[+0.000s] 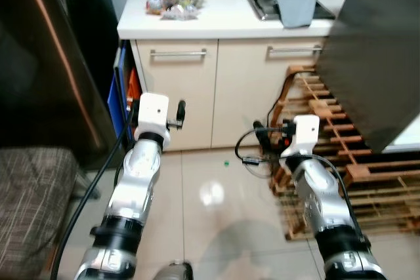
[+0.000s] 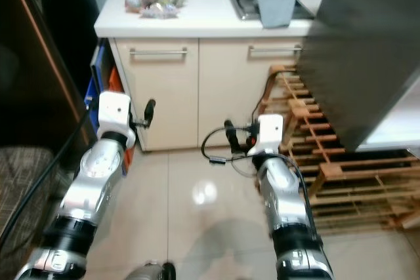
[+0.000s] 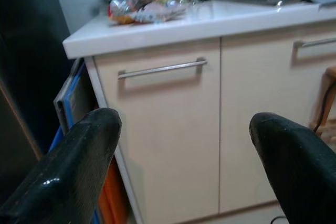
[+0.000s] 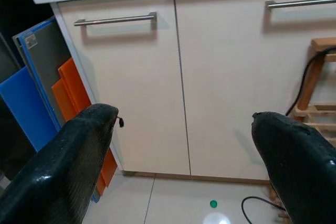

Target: Restocking fridge

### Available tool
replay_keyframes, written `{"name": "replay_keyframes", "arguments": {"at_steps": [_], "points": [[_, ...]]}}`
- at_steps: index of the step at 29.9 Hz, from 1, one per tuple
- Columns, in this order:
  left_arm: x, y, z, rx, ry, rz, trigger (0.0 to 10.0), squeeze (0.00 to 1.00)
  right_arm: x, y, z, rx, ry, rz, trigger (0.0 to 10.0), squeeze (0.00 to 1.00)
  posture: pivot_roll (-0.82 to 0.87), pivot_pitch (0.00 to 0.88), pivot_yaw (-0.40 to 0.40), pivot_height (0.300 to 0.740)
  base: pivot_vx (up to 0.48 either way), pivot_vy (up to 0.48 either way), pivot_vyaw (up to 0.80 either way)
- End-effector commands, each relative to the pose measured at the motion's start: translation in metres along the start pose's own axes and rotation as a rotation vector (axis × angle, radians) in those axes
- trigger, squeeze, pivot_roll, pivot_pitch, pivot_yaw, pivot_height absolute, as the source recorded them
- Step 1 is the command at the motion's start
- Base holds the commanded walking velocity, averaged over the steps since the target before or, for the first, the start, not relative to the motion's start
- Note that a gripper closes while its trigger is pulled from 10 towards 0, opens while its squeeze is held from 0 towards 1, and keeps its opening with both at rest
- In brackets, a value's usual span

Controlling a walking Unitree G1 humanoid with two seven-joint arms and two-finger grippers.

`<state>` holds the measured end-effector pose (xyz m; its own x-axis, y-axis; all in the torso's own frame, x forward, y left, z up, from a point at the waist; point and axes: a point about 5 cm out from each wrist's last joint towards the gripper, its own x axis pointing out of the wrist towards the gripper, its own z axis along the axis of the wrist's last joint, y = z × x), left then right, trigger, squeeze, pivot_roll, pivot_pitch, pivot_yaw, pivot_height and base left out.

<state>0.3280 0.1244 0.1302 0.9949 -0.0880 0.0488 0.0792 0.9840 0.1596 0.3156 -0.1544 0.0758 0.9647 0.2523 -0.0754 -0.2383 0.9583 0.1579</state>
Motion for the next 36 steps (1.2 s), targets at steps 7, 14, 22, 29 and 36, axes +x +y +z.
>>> {"name": "replay_keyframes", "arguments": {"at_steps": [7,14,22,29,36], "points": [[0.006,0.008,0.013,-0.006,-0.047,-0.035,10.0,0.00,0.005,0.005,0.010,-0.043,-0.031,0.034,10.0,0.03,-0.08,0.000,-0.004,0.740,0.000,0.000,0.41],[0.011,0.017,0.015,-0.018,-0.018,0.042,10.0,0.00,0.005,0.005,0.008,-0.053,-0.030,-0.024,10.0,0.00,-0.09,0.000,0.004,0.740,0.411,0.000,0.06],[0.013,0.005,0.016,-0.011,-0.027,-0.006,10.0,0.00,0.004,0.007,0.007,-0.065,-0.036,-0.022,10.0,0.00,-0.09,0.000,0.010,0.740,0.480,0.000,0.19],[0.017,-0.001,0.028,-0.017,-0.086,-0.058,10.0,0.00,0.005,0.003,0.013,-0.077,-0.067,-0.054,10.0,0.00,-0.10,0.000,0.014,0.740,0.480,0.000,0.10],[0.023,-0.001,0.039,-0.019,-0.129,-0.080,10.0,0.00,0.005,0.001,0.022,-0.094,-0.114,-0.080,10.0,0.00,-0.10,0.000,0.016,0.740,0.480,0.000,0.00]]}}
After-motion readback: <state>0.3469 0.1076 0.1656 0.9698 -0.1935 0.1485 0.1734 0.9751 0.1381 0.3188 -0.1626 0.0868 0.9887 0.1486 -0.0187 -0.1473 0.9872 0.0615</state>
